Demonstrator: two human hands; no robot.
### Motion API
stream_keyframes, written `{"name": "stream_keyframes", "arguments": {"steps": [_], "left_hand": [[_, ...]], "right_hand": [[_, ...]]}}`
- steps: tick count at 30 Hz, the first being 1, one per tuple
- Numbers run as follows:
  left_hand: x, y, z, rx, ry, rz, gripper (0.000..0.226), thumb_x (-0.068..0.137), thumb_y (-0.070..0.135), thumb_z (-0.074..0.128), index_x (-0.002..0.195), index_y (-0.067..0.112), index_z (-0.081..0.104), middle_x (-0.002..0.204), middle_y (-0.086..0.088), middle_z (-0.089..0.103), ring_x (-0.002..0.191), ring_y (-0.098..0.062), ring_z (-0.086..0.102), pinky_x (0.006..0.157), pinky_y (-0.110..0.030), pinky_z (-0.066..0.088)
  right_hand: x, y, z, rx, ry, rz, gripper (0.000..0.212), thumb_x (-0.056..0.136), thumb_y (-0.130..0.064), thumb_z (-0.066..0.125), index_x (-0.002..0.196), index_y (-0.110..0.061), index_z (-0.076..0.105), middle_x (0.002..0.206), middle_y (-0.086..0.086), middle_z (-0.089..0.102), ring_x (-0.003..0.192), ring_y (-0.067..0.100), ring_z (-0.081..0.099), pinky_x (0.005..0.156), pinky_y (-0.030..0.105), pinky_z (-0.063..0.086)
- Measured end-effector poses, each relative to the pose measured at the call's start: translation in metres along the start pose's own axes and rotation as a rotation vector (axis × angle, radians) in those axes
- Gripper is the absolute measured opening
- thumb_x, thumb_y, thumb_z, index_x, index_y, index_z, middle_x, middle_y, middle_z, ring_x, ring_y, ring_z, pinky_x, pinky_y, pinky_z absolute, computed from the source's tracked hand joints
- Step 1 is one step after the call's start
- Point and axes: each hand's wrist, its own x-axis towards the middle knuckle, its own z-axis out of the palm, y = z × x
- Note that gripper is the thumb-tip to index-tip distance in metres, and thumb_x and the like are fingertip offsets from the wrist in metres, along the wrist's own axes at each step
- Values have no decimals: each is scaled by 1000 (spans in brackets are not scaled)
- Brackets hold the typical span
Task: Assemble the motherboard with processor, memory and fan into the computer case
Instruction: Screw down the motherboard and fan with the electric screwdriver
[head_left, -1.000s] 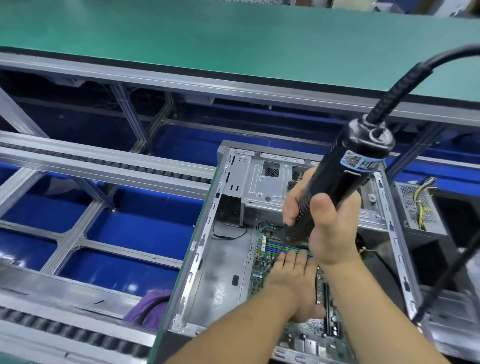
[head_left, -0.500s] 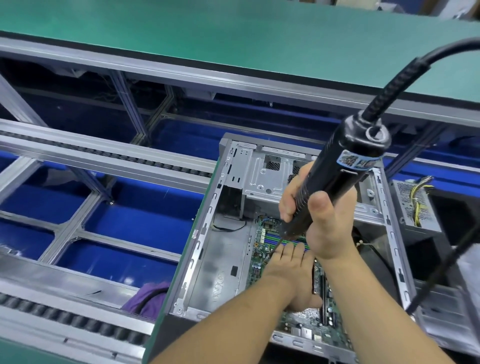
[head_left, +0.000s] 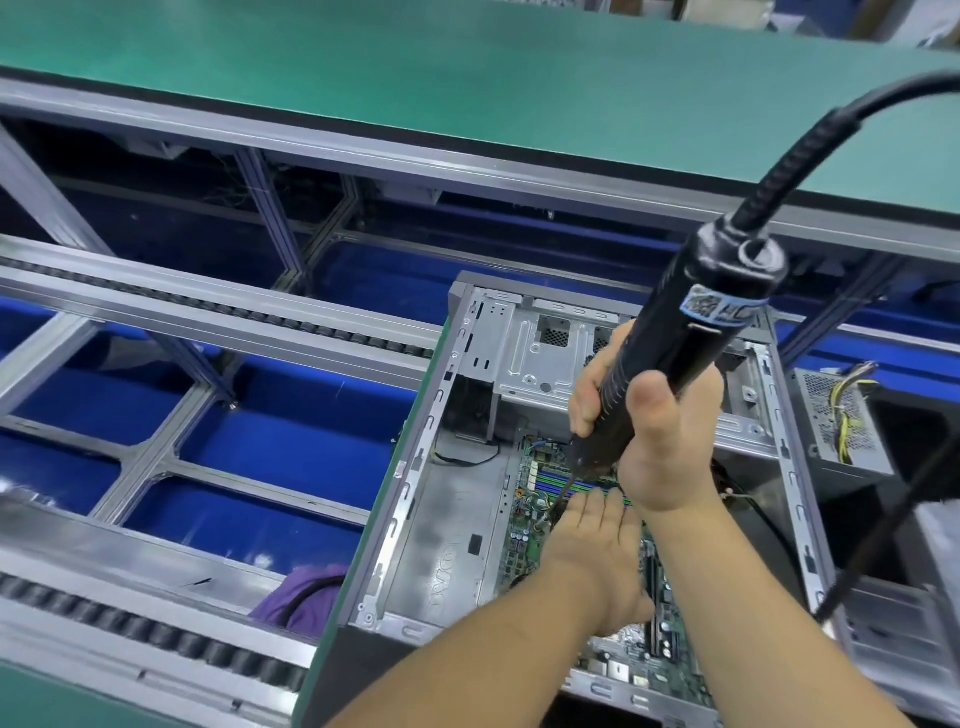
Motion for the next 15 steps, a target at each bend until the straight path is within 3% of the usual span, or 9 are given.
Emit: {"name": "stream_keyframes", "arguments": {"steps": [3,6,12,15], "left_hand": [[-2,-8,0,-34,-15,42,86,97,44,44,157,9,-7,163,-15,-15,149,-34,-18,120,-49,-12],[2,-10,2,-44,-16,50,82,98,46,42,158,11,-2,164,-15,-11,150,-34,-16,120,-50,-12],[2,-14,3,-35,-14,56,85,97,53,41,157,8,1,164,-17,-6,150,-35,-12,120,-50,-11],[2,-13,3,-32,-11,51,86,97,54,40,157,8,0,164,-16,-6,150,-35,-12,120,-50,-11]], "right_hand": [[1,0,5,-21,-19,31,67,80,-77,63,70,-11,55,50,6,53,41,23,51,47,32,43],[1,4,7,-3,-27,54,70,78,-77,66,71,-9,52,52,3,55,42,21,52,48,27,43],[5,6,6,17,-17,30,51,81,-76,64,73,-26,63,52,-4,54,42,25,50,47,31,41],[6,6,7,21,-28,34,52,81,-76,64,74,-25,64,52,-5,55,41,23,51,47,30,42]]}}
